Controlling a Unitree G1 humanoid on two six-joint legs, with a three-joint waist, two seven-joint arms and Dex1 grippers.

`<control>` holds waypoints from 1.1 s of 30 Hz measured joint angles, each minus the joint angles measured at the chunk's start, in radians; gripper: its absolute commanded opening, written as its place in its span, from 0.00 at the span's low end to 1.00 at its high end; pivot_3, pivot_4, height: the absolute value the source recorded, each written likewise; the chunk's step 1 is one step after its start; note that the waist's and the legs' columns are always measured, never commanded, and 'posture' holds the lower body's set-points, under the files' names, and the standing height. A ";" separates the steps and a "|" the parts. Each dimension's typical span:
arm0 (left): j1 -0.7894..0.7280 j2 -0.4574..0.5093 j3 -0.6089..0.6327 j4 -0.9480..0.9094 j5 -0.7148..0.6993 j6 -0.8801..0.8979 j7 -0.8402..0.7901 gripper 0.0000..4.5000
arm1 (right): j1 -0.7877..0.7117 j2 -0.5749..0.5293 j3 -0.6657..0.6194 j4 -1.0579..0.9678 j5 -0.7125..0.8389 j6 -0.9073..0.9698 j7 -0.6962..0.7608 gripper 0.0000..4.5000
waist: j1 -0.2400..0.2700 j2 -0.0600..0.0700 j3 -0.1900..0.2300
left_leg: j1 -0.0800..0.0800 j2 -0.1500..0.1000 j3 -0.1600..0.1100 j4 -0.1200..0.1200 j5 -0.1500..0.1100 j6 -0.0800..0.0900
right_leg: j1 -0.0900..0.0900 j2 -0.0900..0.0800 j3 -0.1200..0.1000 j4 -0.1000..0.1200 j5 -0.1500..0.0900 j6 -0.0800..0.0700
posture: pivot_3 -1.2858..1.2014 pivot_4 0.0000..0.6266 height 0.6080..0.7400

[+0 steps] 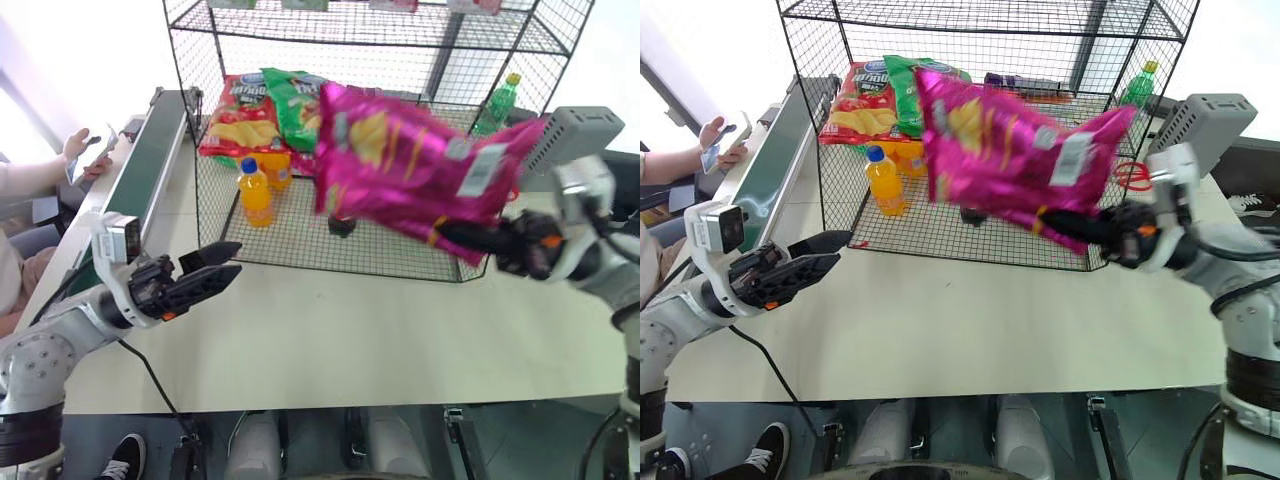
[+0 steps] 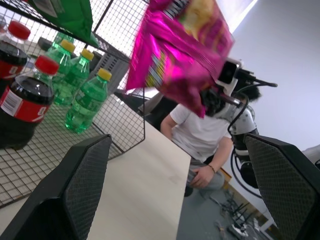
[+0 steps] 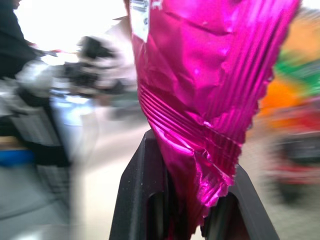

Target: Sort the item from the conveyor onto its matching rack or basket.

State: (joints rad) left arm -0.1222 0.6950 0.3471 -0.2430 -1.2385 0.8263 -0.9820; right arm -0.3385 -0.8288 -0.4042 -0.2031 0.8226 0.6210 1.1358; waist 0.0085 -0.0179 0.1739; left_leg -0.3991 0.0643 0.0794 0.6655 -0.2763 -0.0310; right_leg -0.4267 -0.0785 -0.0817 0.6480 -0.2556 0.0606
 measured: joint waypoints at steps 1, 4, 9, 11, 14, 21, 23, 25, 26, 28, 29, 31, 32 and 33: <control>-0.013 0.000 -0.011 0.009 0.016 -0.006 -0.008 1.00 | -0.003 -0.013 -0.004 0.025 -0.047 -0.059 0.000 0.04 | 0.002 0.000 0.000 | 0.000 0.000 0.000 0.000 0.000 0.000 | 0.000 0.000 0.000 0.000 0.000 0.000 | 0.52 0.24 1.00; -0.053 0.000 -0.037 0.039 0.072 -0.026 -0.039 1.00 | -0.037 -0.014 0.017 0.102 -0.202 -0.259 -0.023 0.04 | 0.002 0.000 0.000 | 0.000 0.000 0.000 0.000 0.000 0.000 | 0.000 0.000 0.000 0.000 0.000 0.000 | 0.52 0.24 1.00; -0.093 -0.012 -0.072 0.066 0.142 -0.056 -0.069 1.00 | -0.151 0.063 0.053 0.180 -0.336 -0.502 -0.117 0.04 | -0.006 0.001 0.000 | 0.000 0.001 0.000 0.000 0.000 -0.001 | -0.001 0.001 0.000 0.001 0.000 0.000 | 0.52 0.24 1.00; -0.093 -0.019 -0.080 0.067 0.160 -0.061 -0.076 1.00 | -0.166 0.074 0.065 0.200 -0.372 -0.560 -0.148 0.04 | -0.004 0.001 0.000 | 0.000 0.001 0.000 0.000 0.000 -0.001 | -0.001 0.001 0.000 0.001 0.000 0.001 | 0.52 0.24 1.00; -0.093 -0.025 -0.081 0.067 0.171 -0.071 -0.081 1.00 | -0.176 0.079 0.102 0.241 -0.451 -0.661 -0.166 0.04 | -0.002 0.001 0.000 | -0.001 0.001 0.001 0.000 0.000 -0.001 | -0.001 0.000 0.000 0.001 0.000 0.001 | 0.52 0.24 1.00; -0.091 -0.027 -0.077 0.065 0.197 -0.082 -0.075 1.00 | -0.241 0.031 0.246 0.494 -0.833 -1.014 -0.341 0.04 | -0.007 0.002 0.001 | 0.000 0.000 0.001 0.000 0.001 -0.002 | -0.001 0.000 0.000 0.001 0.000 0.001 | 0.52 0.24 1.00; -0.082 -0.027 -0.077 0.064 0.205 -0.094 -0.072 1.00 | -0.283 0.019 0.258 0.554 -0.926 -1.067 -0.446 0.04 | -0.013 0.002 0.001 | 0.000 0.001 0.001 0.000 0.002 -0.003 | -0.001 0.000 0.000 0.001 0.000 0.001 | 0.52 0.24 1.00; -0.074 -0.028 -0.078 0.060 0.211 -0.098 -0.069 1.00 | -0.304 0.004 0.282 0.578 -1.021 -1.111 -0.534 0.04 | -0.020 0.002 0.001 | 0.000 0.001 0.000 -0.001 0.002 -0.004 | -0.001 0.000 0.000 0.001 0.000 0.001 | 0.52 0.24 1.00; -0.071 -0.029 -0.078 0.053 0.217 -0.100 -0.067 1.00 | -0.308 -0.004 0.298 0.585 -1.071 -1.127 -0.573 0.04 | -0.021 0.002 0.001 | 0.000 0.001 0.000 -0.001 0.003 -0.005 | -0.001 0.000 0.000 0.001 0.000 0.001 | 0.52 0.24 1.00; -0.065 -0.033 -0.078 0.040 0.229 -0.114 -0.060 1.00 | -0.312 -0.005 0.346 0.600 -1.185 -1.128 -0.670 0.04 | -0.023 0.002 0.001 | 0.000 0.001 0.001 -0.001 0.004 -0.006 | -0.001 0.000 0.000 0.001 0.000 0.001 | 0.52 0.24 1.00; -0.064 -0.036 -0.078 0.037 0.232 -0.120 -0.057 1.00 | -0.313 -0.001 0.370 0.604 -1.238 -1.118 -0.708 0.04 | -0.024 0.002 0.001 | 0.000 0.001 0.001 -0.001 0.004 -0.007 | -0.001 0.000 0.000 0.001 0.000 0.001 | 0.52 0.24 1.00; -0.059 -0.045 -0.078 0.032 0.238 -0.128 -0.050 1.00 | -0.342 0.033 0.430 0.612 -1.351 -1.059 -0.803 0.04 | -0.030 0.003 0.002 | 0.000 0.001 0.001 -0.001 0.004 -0.007 | -0.002 0.000 0.001 0.002 0.000 0.000 | 0.52 0.24 1.00; -0.058 -0.051 -0.079 0.030 0.240 -0.134 -0.046 1.00 | -0.358 0.047 0.447 0.614 -1.380 -1.037 -0.833 0.04 | -0.031 0.003 0.002 | 0.001 0.001 0.001 -0.001 0.005 -0.008 | -0.002 0.000 0.001 0.002 0.000 0.000 | 0.52 0.24 1.00; -0.057 -0.054 -0.078 0.028 0.240 -0.136 -0.040 1.00 | -0.378 0.067 0.461 0.621 -1.400 -1.010 -0.861 0.04 | -0.030 0.002 0.001 | 0.001 0.001 0.000 -0.001 0.005 -0.009 | -0.002 0.000 0.001 0.003 0.000 0.000 | 0.52 0.24 1.00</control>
State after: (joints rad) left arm -0.1789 0.6408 0.2687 -0.2147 -0.9985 0.6901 -1.0222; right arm -0.7169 -0.7618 0.0568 0.4182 -0.5773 -0.3887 0.2749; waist -0.0213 -0.0154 0.1754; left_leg -0.3986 0.0652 0.0799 0.6648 -0.2708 -0.0402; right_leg -0.4284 -0.0782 -0.0805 0.6505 -0.2555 0.0611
